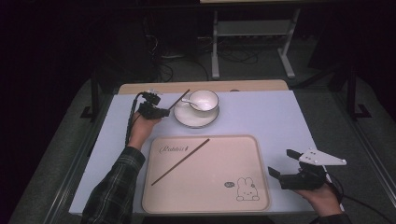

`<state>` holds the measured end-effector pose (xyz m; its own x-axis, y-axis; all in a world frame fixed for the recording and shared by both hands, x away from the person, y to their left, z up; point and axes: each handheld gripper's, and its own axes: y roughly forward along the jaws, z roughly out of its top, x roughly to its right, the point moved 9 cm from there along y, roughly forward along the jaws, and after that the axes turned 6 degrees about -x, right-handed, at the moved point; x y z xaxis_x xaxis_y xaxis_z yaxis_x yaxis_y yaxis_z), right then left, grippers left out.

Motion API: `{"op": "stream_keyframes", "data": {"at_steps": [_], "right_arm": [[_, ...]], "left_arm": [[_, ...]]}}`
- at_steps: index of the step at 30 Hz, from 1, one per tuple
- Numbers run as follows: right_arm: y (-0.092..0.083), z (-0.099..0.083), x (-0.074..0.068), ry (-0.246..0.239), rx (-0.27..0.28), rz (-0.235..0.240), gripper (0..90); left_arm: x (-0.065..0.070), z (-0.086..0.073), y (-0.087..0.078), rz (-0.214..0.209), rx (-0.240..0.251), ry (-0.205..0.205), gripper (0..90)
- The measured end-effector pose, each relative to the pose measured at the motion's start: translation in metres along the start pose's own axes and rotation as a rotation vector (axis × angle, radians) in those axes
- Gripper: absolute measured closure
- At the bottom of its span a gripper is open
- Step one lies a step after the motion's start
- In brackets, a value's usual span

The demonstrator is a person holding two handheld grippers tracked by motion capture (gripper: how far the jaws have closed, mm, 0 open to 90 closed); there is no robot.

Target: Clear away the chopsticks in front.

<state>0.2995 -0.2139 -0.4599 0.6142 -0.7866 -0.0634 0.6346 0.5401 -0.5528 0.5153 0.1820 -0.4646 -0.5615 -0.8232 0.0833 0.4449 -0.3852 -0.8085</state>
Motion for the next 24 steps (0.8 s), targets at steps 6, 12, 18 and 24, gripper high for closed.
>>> {"op": "stream_keyframes", "data": {"at_steps": [6, 12, 18, 24], "right_arm": [[0.0, 0.0, 0.0, 0.002, -0.001, 0.0, 4.4], [0.0, 0.0, -0.001, 0.002, 0.0, 0.0, 4.4], [0.0, 0.001, -0.002, 0.001, -0.001, -0.001, 4.4], [0.001, 0.001, -0.002, -0.001, -0.001, -0.001, 4.4]], "left_arm": [[-0.001, -0.022, -0.02, -0.009, 0.005, -0.013, 84.2], [0.004, -0.039, -0.036, -0.019, 0.01, -0.026, 84.2], [0.02, -0.07, -0.053, -0.029, 0.01, -0.013, 84.2], [0.036, -0.088, -0.067, -0.056, 0.023, -0.011, 84.2]]}}
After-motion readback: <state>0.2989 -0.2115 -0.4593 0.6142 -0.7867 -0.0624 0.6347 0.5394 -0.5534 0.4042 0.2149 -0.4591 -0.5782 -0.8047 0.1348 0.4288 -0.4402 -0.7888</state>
